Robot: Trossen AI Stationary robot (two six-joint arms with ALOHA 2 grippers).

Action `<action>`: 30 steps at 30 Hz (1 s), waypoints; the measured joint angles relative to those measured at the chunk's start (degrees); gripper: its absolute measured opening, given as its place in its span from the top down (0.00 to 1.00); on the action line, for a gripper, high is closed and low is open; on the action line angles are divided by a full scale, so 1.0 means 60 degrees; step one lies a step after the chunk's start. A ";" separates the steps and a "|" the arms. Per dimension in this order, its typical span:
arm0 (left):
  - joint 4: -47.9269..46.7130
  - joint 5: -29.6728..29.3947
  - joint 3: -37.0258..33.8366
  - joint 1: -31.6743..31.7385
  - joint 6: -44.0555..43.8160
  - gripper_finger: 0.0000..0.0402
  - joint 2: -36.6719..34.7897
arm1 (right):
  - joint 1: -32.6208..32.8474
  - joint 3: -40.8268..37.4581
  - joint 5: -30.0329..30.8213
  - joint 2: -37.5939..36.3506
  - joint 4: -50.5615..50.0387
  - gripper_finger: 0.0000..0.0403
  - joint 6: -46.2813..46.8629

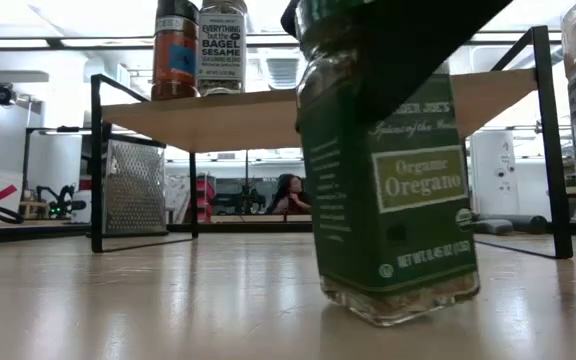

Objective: Shelf spices
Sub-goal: Remove the green seasoning bottle from the shelf, then remove the black seasoning bottle from the shelf

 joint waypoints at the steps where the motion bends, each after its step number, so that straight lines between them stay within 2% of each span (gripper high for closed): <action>1: 0.0000 -0.0003 0.0000 0.0004 -0.0031 0.34 0.0000 | 0.0000 0.0000 0.0074 0.0000 -0.0069 0.56 0.0000; 4: -0.0032 0.0008 0.0000 0.0000 -0.0099 0.34 0.0000 | -0.0007 0.0000 0.0113 0.0000 -0.0085 0.53 0.0030; 11: -0.0047 0.0066 0.0000 -0.0011 -0.0134 0.34 0.0000 | -0.0004 0.0000 0.0109 -0.0036 -0.0535 0.36 0.0469; 16: -0.0047 0.0072 0.0000 -0.0007 -0.0130 0.34 0.0000 | -0.0004 0.0180 0.0096 -0.0377 -0.1009 0.30 0.0785; 21: -0.0042 0.0069 0.0000 -0.0007 -0.0116 0.34 0.0000 | -0.0004 0.0598 0.0471 -0.1083 -0.1431 0.27 0.0916; 30: -0.0036 -0.0049 0.0004 0.0002 0.0202 0.34 0.0132 | -0.0047 0.0758 0.2022 -0.2488 -0.1527 0.29 0.0617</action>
